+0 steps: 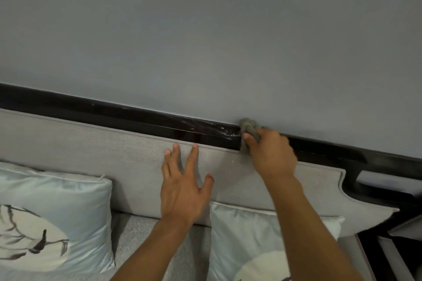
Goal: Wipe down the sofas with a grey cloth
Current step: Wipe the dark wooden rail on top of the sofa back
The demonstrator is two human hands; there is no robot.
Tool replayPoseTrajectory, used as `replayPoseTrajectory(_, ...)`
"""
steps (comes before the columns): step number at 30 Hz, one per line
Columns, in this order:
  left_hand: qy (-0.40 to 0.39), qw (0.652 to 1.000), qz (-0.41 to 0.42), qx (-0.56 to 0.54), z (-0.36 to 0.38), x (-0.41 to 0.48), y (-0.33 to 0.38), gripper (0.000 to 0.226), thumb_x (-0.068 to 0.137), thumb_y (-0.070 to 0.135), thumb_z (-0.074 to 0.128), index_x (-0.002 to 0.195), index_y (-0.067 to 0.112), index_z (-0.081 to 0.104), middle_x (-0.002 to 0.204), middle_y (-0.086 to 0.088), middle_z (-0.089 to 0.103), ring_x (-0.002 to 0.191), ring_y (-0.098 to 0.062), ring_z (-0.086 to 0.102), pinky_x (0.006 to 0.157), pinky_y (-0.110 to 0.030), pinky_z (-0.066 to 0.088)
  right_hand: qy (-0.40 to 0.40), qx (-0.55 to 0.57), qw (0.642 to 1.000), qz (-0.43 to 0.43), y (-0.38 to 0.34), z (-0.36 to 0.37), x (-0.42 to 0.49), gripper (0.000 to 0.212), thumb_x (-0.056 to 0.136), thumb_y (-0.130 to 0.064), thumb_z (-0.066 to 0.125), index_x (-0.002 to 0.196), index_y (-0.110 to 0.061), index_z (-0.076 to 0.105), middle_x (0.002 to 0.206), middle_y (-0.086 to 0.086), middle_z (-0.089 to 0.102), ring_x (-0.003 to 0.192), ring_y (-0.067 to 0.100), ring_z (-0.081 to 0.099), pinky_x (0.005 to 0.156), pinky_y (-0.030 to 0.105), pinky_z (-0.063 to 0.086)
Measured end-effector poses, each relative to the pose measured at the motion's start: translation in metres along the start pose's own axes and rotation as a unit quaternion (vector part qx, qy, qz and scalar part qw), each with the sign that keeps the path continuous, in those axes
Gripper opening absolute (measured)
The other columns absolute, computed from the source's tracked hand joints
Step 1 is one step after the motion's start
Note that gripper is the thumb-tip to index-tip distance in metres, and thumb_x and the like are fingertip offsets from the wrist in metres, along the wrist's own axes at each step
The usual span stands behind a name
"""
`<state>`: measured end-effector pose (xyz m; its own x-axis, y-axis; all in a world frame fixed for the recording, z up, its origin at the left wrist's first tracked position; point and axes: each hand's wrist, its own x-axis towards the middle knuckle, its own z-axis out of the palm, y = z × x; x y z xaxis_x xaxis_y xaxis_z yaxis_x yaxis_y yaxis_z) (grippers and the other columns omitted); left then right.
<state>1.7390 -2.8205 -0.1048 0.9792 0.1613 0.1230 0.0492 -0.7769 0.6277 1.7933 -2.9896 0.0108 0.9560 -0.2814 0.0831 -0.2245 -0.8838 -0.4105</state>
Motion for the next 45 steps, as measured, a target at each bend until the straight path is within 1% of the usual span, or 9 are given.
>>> replayPoseTrajectory(4,-0.026,0.998,0.024,0.046,-0.008,0.000,-0.006,0.090,0.095,0.056,0.054,0.159,0.049,-0.009,0.168,0.004,-0.023,0.156,-0.022,-0.015,0.117,-0.048,0.040,-0.031,-0.018,0.998,-0.057,-0.041,0.023,-0.007,0.035,0.097,-0.054,0.052,0.117,-0.029,0.066,0.112,0.010,0.068,0.101,0.035,0.065,0.071,0.035,0.043)
replayPoseTrajectory(12,-0.061,0.996,0.018,0.064,-0.021,-0.001,-0.001,0.089,0.097,0.056,0.052,0.157,0.051,-0.014,0.167,0.006,-0.028,0.155,-0.021,-0.020,0.111,-0.044,0.047,0.020,-0.025,0.999,0.035,0.001,-0.007,-0.003,0.042,0.096,-0.056,0.053,0.106,-0.018,0.068,0.106,0.016,0.068,0.094,0.038,0.065,0.070,0.036,0.043)
replayPoseTrajectory(15,-0.074,0.995,0.008,0.074,-0.024,0.000,0.003,0.088,0.097,0.056,0.052,0.157,0.051,-0.012,0.167,0.006,-0.028,0.156,-0.021,-0.020,0.111,-0.046,0.044,0.002,-0.030,0.999,-0.011,-0.037,0.015,-0.006,0.041,0.097,-0.055,0.051,0.113,-0.020,0.067,0.110,0.013,0.068,0.099,0.036,0.066,0.073,0.036,0.045)
replayPoseTrajectory(18,-0.079,0.992,0.006,0.096,-0.027,0.000,0.004,0.086,0.097,0.057,0.052,0.158,0.051,-0.009,0.167,0.008,-0.026,0.156,-0.021,-0.017,0.112,-0.050,0.042,-0.043,-0.047,0.992,-0.110,-0.066,0.028,-0.014,0.037,0.101,-0.053,0.046,0.112,-0.024,0.066,0.103,0.006,0.068,0.084,0.026,0.064,0.064,0.030,0.038)
replayPoseTrajectory(23,-0.086,0.991,-0.008,0.104,-0.030,0.002,0.007,0.086,0.097,0.057,0.053,0.156,0.055,-0.009,0.168,0.009,-0.022,0.156,-0.019,-0.015,0.111,-0.049,0.042,-0.031,-0.036,0.996,-0.080,-0.011,0.002,-0.001,0.036,0.095,-0.061,0.048,0.115,-0.036,0.065,0.107,0.008,0.069,0.098,0.035,0.067,0.071,0.035,0.041)
replayPoseTrajectory(27,-0.093,0.989,-0.009,0.118,-0.029,0.003,0.007,0.088,0.097,0.058,0.054,0.155,0.056,-0.014,0.167,0.008,-0.025,0.156,-0.021,-0.017,0.111,-0.049,0.042,0.005,-0.044,0.997,-0.057,0.014,-0.007,-0.008,0.040,0.099,-0.058,0.044,0.119,-0.031,0.064,0.104,0.010,0.069,0.093,0.034,0.066,0.067,0.034,0.040)
replayPoseTrajectory(35,-0.103,0.984,-0.011,0.144,-0.034,0.005,0.006,0.082,0.097,0.058,0.052,0.160,0.045,0.001,0.167,0.009,-0.022,0.156,-0.019,-0.010,0.109,-0.045,0.046,-0.093,-0.025,0.982,-0.162,-0.087,0.035,-0.016,0.033,0.102,-0.047,0.045,0.118,-0.024,0.063,0.111,0.006,0.068,0.100,0.030,0.066,0.069,0.033,0.036)
replayPoseTrajectory(39,-0.112,0.987,-0.006,0.114,-0.040,0.006,0.004,0.082,0.096,0.055,0.054,0.157,0.054,0.000,0.168,0.011,-0.019,0.156,-0.018,-0.007,0.110,-0.047,0.044,-0.063,-0.022,0.991,-0.112,-0.063,0.022,-0.012,0.035,0.098,-0.057,0.047,0.119,-0.036,0.065,0.109,0.007,0.069,0.102,0.034,0.066,0.071,0.034,0.038)
replayPoseTrajectory(45,-0.107,0.990,0.049,0.082,-0.047,0.008,-0.014,0.083,0.096,0.051,0.057,0.159,0.048,0.003,0.170,0.006,-0.010,0.155,-0.019,0.000,0.111,-0.042,0.044,-0.018,-0.016,0.997,-0.073,-0.083,0.042,-0.025,0.039,0.100,-0.055,0.043,0.119,-0.028,0.064,0.105,0.009,0.068,0.093,0.032,0.066,0.065,0.033,0.041)
